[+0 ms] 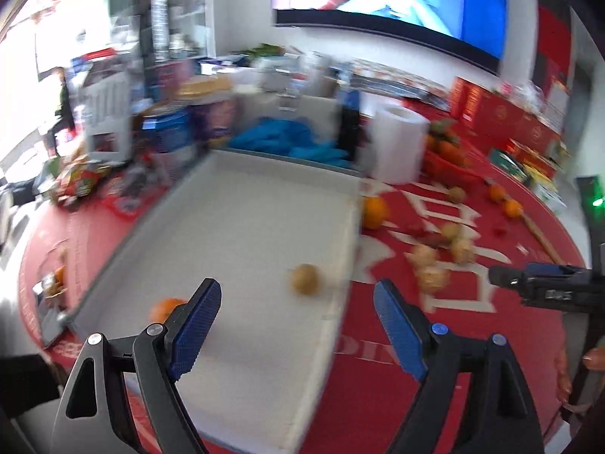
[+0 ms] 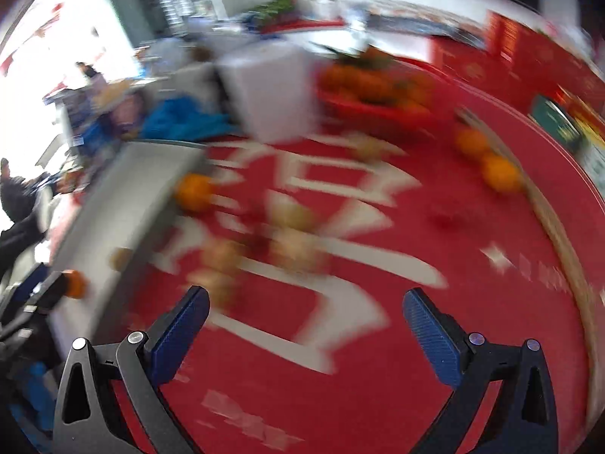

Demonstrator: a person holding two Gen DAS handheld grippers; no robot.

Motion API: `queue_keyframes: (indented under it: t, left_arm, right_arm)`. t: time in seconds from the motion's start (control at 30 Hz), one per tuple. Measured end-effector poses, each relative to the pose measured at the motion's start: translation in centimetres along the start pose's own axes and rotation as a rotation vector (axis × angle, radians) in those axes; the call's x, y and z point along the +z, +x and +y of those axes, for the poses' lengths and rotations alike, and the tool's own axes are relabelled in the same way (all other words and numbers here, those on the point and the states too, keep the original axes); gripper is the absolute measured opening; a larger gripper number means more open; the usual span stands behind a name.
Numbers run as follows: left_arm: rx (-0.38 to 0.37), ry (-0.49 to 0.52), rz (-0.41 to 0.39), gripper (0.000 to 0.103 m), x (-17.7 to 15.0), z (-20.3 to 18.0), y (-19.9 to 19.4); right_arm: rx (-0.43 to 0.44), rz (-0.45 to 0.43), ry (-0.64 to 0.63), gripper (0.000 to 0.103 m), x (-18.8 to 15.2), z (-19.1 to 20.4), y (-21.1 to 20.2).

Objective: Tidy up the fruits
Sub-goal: 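Grasp a papery husk fruit on the tablecloth with the left tool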

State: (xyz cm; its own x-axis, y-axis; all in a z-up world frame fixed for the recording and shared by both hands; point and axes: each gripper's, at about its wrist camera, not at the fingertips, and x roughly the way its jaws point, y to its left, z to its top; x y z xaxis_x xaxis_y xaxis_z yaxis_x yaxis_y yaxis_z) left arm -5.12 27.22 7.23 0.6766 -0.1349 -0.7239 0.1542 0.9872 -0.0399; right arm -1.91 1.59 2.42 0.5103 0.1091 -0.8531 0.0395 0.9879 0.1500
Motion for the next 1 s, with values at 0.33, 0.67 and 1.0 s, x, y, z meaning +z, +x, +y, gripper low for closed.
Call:
queue_keyframes:
  t: [0.33,0.67,1.0]
  left_arm:
    - [-0.065,0.156,0.089,0.086,-0.1,-8.8,4.2]
    - [-0.024,0.095,0.156,0.036,0.5,-10.2,8.8]
    - [0.037,0.126,0.085,0.030,-2.1,-10.3,6.5]
  right_arm:
    - [-0.190,-0.054,0.016,0.103,-3.8,-5.8,-0.9]
    - [-0.196,-0.095,0.022,0.103,-4.2,-6.1,-0.9]
    - [-0.196,-0.095,0.023,0.103,-4.1,-6.0,-0.9]
